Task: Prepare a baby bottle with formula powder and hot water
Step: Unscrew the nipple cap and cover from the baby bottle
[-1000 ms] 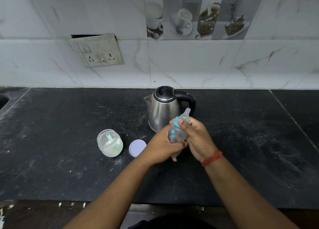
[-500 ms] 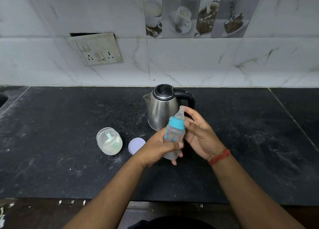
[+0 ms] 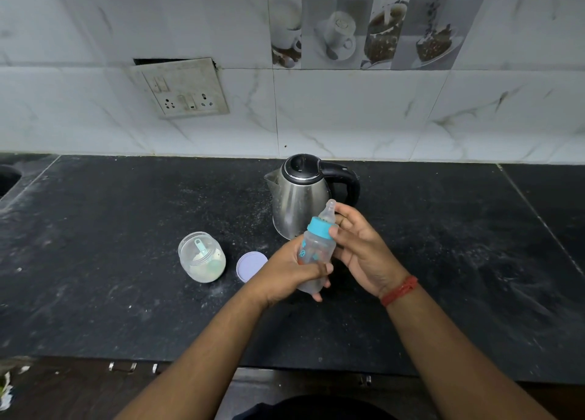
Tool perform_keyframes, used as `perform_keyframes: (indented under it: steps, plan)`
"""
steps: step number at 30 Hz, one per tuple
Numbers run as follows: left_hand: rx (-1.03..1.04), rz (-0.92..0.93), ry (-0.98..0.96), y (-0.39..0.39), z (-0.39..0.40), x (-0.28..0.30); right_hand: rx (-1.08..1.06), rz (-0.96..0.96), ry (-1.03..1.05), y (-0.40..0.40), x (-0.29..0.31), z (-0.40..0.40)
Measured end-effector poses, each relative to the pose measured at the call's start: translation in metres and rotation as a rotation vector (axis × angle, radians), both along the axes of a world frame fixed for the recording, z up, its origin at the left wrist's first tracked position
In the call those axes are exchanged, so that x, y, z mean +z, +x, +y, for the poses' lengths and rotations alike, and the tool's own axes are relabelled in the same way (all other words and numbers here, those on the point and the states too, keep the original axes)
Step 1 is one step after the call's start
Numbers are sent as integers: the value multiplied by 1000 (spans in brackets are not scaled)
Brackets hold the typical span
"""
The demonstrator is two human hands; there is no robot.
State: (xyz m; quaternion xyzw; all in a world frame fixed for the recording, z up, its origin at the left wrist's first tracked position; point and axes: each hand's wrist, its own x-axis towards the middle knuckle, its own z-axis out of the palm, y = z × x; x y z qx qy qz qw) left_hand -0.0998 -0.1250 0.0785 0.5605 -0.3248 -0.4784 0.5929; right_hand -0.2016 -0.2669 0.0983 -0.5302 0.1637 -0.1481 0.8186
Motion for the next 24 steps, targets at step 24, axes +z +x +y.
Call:
perform_keyframes:
  steps: [24]
  plan:
    - [19,-23,37,6,3,-2,45,90,-124,7,-1,1]
